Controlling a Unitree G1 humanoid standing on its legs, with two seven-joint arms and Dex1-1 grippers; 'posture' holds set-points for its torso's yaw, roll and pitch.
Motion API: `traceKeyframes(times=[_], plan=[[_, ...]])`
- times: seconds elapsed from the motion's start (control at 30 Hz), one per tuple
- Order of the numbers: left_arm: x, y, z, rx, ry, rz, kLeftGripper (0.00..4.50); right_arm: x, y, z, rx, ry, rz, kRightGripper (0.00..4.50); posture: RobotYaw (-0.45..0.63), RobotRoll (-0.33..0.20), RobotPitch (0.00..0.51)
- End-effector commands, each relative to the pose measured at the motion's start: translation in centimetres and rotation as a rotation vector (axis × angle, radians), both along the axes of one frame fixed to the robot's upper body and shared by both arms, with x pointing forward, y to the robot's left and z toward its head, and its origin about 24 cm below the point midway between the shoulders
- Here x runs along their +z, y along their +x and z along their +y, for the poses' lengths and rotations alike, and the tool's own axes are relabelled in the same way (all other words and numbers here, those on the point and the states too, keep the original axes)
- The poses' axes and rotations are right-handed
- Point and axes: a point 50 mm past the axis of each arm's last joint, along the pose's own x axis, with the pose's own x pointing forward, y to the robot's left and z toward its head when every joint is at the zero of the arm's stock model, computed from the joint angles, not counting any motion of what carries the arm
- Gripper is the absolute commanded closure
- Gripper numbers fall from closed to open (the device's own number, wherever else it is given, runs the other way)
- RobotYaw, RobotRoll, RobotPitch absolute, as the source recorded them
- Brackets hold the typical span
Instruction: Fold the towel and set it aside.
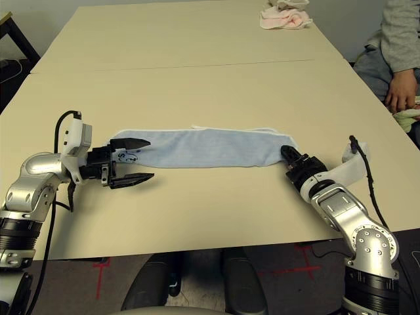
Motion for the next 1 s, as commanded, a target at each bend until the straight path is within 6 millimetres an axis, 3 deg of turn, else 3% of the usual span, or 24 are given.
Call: traceKeyframes(times=[0.03,0.33,0.53,0.77,1.0], plan=[[-0.3,-0.3,0.0,-0.003,0.013,0.016,0.00,0.6,-0.2,-0.1,-0.008,-0.020,-0.009,4.43,0.03,0.000,0.161],[-0.5,-0.3,0.0,0.000,0.013,0.024,0.00,0.9,-0.2,-0.4,-0.019,-0.041,-0.032,4.47,0.02,0.000,0.158],[-0.6,-0.3,0.0,0.002,0.013,0.029,0.00,1.2,0.1,-0.8,0.040,-0.145,-0.081,4.47,0.02,0.000,0.155],[-0.6,-0.1,-0.2,0.003,0.012,0.028,0.00,1.4,0.6,-0.9,0.137,-0.303,-0.137,4.47,0.01,0.000,0.149],[-0.6,-0.1,0.0,0.005,0.015,0.028,0.00,0.7,1.2,-0.4,0.330,-0.595,-0.191,4.47,0.02,0.000,0.153]])
